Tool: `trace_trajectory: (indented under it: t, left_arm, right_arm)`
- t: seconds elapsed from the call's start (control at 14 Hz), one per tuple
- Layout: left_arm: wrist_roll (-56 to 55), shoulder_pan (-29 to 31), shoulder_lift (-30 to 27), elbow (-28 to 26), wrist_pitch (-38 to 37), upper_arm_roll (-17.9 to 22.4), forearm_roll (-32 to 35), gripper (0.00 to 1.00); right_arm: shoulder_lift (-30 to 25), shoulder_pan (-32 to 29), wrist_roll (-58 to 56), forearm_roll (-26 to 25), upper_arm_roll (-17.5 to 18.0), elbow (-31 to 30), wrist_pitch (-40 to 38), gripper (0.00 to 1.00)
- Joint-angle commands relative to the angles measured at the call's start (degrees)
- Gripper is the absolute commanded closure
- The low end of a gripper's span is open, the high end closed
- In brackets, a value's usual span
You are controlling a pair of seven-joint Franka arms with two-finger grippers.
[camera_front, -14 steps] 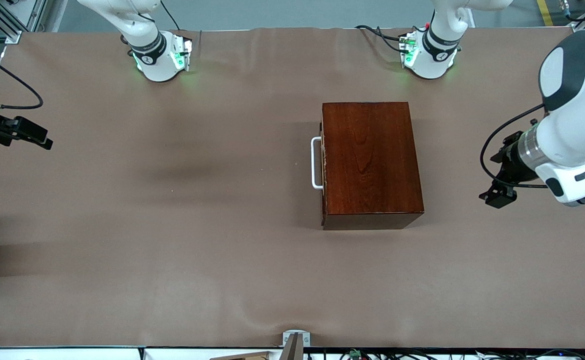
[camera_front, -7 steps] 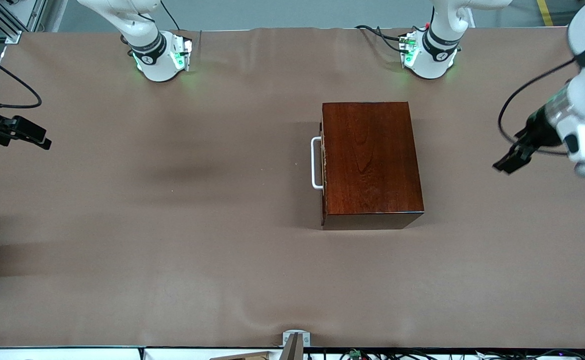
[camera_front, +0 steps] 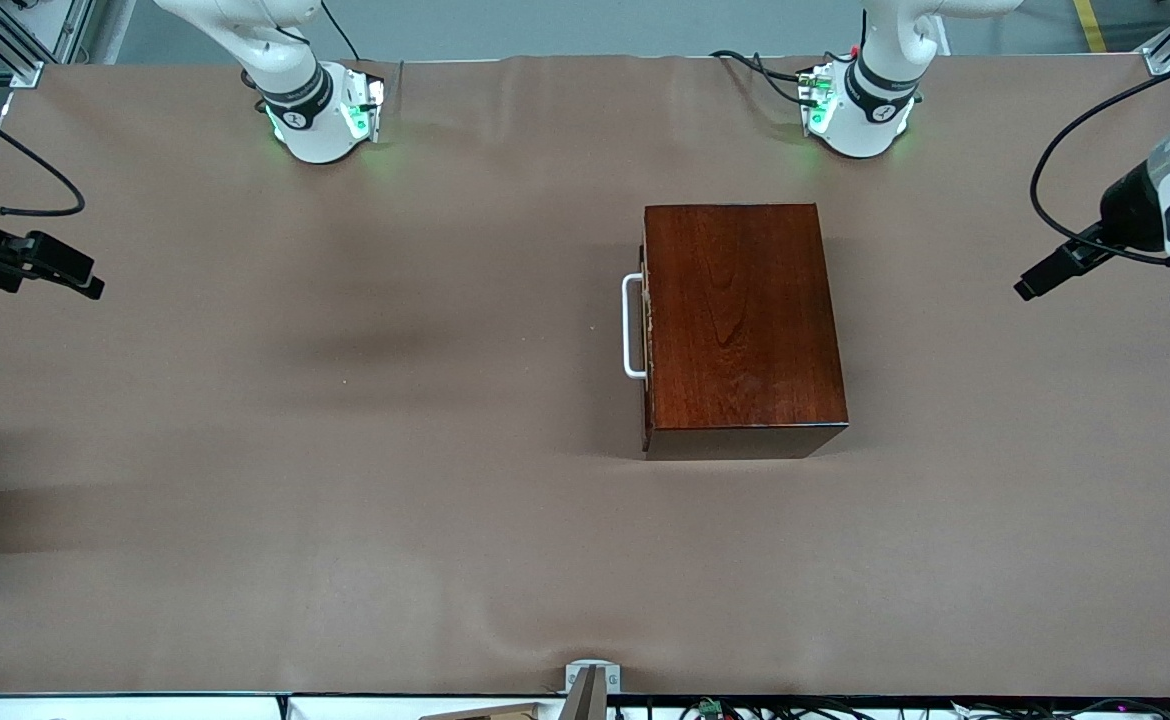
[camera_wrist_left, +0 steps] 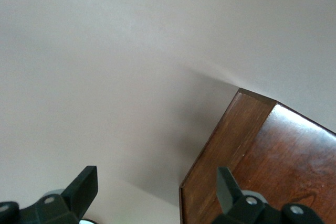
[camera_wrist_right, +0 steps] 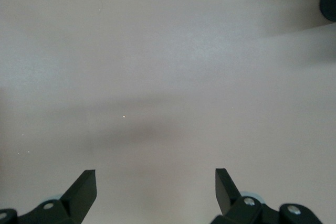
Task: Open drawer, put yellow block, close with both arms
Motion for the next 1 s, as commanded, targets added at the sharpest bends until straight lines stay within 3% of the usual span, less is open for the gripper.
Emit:
trace_trajectory:
  t: [0.0, 0.21, 0.64, 0.93]
  left_arm:
    - [4.20, 2.31, 0.68, 3.65, -3.53, -2.12, 0.66, 0.00]
    - [9.29, 2.40, 1.91, 7.00, -6.60, -2.12, 0.57, 0.00]
    - [28.00, 4.77, 0.95, 6.39, -8.99, -2.99, 0.65, 0.00]
    - [30.84, 4.77, 1.30, 6.91, -8.56, -3.70, 1.01, 0.00]
  right_arm:
    - [-0.35, -0.51, -0.37, -0.03, 0.46, 0.35, -0.14, 0.00]
    - [-0.35, -0.51, -0.28, 0.05, 0.46, 0.35, -0.14, 0.00]
    - [-0.35, -0.42, -0.37, -0.03, 0.55, 0.35, -0.14, 0.00]
    - [-0.35, -0.42, -0.37, -0.03, 0.64, 0.35, -0.14, 0.00]
